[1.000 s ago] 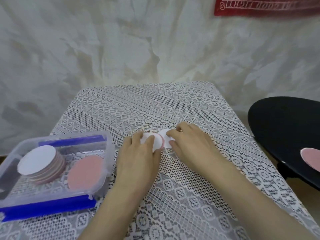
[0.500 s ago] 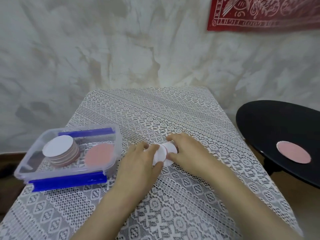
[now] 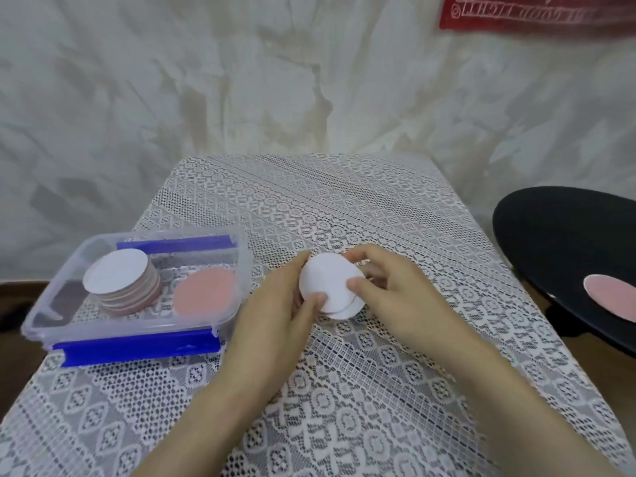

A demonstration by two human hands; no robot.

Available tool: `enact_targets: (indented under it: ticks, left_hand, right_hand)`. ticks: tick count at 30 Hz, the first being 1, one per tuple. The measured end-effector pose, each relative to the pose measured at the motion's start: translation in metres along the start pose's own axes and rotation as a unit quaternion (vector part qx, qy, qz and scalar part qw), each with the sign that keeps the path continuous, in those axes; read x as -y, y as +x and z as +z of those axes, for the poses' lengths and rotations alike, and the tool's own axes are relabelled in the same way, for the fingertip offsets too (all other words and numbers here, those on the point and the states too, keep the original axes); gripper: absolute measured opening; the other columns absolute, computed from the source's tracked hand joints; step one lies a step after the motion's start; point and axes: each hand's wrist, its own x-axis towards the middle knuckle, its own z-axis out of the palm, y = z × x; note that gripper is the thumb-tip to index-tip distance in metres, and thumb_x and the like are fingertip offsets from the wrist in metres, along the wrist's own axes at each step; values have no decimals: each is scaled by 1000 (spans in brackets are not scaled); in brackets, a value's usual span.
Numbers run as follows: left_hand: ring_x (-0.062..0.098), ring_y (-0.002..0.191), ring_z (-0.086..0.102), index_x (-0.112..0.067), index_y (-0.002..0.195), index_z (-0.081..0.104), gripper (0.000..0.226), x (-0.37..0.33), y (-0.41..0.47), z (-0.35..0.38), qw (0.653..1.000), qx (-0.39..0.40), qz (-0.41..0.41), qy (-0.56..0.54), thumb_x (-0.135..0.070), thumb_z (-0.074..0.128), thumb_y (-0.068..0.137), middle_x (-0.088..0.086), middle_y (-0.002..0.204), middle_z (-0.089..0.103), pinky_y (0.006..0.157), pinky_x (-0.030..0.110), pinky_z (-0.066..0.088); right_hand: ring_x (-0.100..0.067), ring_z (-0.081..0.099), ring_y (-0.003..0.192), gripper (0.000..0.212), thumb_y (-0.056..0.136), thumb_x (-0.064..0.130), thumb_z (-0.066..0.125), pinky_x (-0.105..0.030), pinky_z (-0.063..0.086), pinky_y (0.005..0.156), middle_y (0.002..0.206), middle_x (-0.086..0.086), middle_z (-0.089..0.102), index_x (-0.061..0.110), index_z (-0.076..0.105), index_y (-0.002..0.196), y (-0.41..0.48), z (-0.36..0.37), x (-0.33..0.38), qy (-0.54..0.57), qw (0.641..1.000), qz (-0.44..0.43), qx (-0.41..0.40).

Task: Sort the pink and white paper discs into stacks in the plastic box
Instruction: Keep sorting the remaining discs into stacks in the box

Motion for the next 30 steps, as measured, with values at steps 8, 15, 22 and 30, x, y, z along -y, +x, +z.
enact_targets:
  ticks: [8,15,22,30]
  left_hand:
    - [-6,71,66,-38,107,61,14,-1,2,-6,992,2,-50,-113,-28,62,98,-16,89,68,65,27,57]
    - [-8,73,65,-41,115,60,23,0,-7,-7,995,15,-57,-80,-27,62,97,-19,89,69,65,25,54]
    - [-8,92,58,-35,136,57,37,-5,-12,-6,1000,-1,-23,-2,-37,58,99,-22,122,64,75,15,42]
    - [-5,60,57,-40,107,63,12,-7,-14,-6,985,10,-50,-167,-35,57,99,-18,86,69,56,17,43]
  right_hand:
    - [-6,62,70,7,89,33,73,-44,57,67,83,11,67,32,66,90,0,-3,-9,-41,999,-12,8]
    - [-18,67,70,9,96,32,66,-48,59,69,84,7,72,28,70,91,-6,-3,-10,-53,998,20,-34]
    - [-9,62,78,10,96,30,65,-32,48,71,81,14,68,25,70,90,-9,-9,-11,-67,993,11,-96]
    - [-21,76,77,8,96,17,69,-42,62,74,86,-4,77,15,76,93,0,-4,-6,81,996,23,36]
